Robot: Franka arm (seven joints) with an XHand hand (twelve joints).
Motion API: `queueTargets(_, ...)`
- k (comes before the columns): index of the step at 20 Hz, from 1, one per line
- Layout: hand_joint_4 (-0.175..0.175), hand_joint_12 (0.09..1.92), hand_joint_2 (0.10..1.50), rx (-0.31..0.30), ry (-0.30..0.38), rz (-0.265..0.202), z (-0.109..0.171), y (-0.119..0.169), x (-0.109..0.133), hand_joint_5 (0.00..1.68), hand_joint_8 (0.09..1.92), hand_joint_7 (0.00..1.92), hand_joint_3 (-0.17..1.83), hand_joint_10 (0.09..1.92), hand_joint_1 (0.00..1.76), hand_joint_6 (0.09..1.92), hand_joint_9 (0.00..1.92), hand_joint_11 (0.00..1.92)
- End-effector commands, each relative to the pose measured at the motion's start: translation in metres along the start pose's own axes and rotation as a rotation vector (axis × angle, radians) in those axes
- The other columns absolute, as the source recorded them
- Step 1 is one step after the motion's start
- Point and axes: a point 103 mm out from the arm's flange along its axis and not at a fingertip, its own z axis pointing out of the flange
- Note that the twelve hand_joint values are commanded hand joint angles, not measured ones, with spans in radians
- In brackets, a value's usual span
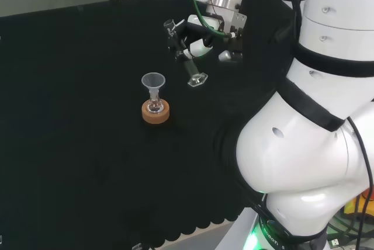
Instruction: Put the graduated cylinder back on the table.
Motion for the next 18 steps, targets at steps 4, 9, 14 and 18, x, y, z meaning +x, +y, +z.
queueTargets(4, -0.175, 0.75, 1.1, -0.151, 0.075, -0.053, 0.015, 0.029, -0.019, 0.99, 0.94, 1.04, 0.0, 0.09, 1.27, 0.96, 1.54, 1.21)
queueTargets(9, -0.175, 0.75, 1.1, -0.198, 0.088, -0.076, 0.025, 0.039, -0.025, 0.99, 0.95, 1.04, 0.0, 0.09, 1.27, 0.96, 1.54, 1.2)
queueTargets(14, -0.175, 0.75, 1.1, -0.254, 0.097, -0.083, 0.035, 0.047, -0.03, 0.99, 0.95, 1.04, 0.0, 0.09, 1.27, 0.97, 1.54, 1.2)
queueTargets(18, -0.175, 0.75, 1.1, -0.284, 0.102, -0.083, 0.043, 0.053, -0.035, 0.98, 0.96, 1.03, 0.0, 0.09, 1.27, 0.97, 1.53, 1.19)
